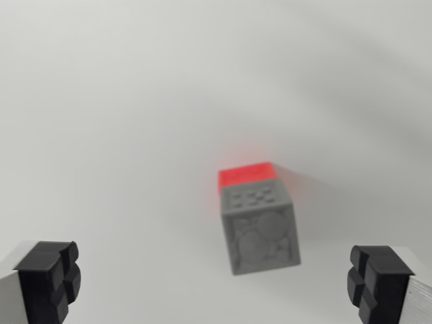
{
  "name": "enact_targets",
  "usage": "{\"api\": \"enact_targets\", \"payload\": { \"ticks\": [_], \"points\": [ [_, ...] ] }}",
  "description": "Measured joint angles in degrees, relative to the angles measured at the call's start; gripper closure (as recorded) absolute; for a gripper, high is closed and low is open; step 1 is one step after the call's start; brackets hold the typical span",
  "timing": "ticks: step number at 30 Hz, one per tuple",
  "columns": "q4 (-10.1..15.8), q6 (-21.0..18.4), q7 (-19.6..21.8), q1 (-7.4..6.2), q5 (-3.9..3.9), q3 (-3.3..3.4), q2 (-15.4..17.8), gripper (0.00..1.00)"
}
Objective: Destack cube
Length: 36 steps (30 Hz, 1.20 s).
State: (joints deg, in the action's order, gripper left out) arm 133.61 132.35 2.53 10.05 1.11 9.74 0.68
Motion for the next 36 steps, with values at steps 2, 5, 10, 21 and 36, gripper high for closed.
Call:
{"api": "enact_targets", "payload": {
  "ticks": [2,5,10,21,36],
  "points": [
    [0.5,0.4,-1.7,0.31,0.00,0.36,0.1,0.00],
    [1.5,1.3,-5.2,0.94,0.00,1.15,0.3,0.00],
    [2.9,2.6,-11.0,2.01,0.00,2.47,0.5,0.00],
    [5.2,5.4,-21.9,4.03,-0.53,5.22,0.3,0.00],
    [6.8,15.0,-24.9,3.92,-4.26,4.89,-8.2,0.00]
  ]
}}
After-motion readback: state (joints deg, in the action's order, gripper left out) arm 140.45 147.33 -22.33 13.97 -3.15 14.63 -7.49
